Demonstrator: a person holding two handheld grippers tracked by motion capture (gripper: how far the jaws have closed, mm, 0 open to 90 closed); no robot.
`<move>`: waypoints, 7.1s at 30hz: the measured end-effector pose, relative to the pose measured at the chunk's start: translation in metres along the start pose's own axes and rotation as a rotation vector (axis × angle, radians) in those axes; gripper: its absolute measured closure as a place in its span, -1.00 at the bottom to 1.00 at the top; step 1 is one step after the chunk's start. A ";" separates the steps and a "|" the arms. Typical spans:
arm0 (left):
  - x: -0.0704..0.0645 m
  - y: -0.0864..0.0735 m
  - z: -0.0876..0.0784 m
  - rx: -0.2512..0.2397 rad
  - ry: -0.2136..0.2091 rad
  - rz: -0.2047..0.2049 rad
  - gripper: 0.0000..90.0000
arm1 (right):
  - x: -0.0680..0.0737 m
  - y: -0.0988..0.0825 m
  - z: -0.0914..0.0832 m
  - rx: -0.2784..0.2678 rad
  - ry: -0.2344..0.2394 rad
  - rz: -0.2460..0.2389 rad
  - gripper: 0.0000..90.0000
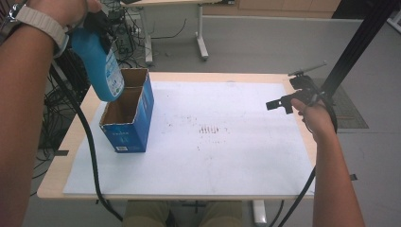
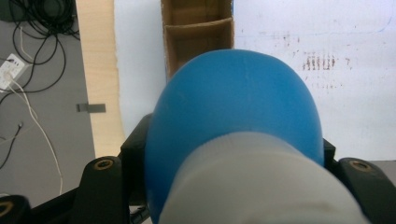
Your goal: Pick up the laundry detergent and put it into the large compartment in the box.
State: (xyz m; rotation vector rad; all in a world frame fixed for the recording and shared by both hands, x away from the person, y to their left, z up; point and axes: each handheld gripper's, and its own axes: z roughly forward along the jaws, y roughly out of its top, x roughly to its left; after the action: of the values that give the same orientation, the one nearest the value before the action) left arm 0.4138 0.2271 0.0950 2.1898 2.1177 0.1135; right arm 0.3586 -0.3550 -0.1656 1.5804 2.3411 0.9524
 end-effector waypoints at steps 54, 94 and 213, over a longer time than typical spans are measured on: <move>0.011 0.019 0.086 0.017 0.009 -0.001 -0.14 | -0.002 0.001 0.012 0.010 0.003 0.009 -0.87; 0.014 0.020 0.161 0.020 0.006 0.019 -0.14 | -0.005 -0.003 0.022 0.023 0.009 0.009 -0.87; 0.007 0.012 0.246 0.023 0.035 0.072 -0.14 | -0.005 -0.007 0.032 0.045 0.011 0.036 -0.87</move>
State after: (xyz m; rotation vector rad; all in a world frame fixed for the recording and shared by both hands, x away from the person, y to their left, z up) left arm 0.4549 0.2303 -0.1478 2.2948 2.0677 0.1346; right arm 0.3695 -0.3476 -0.1955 1.6430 2.3658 0.9245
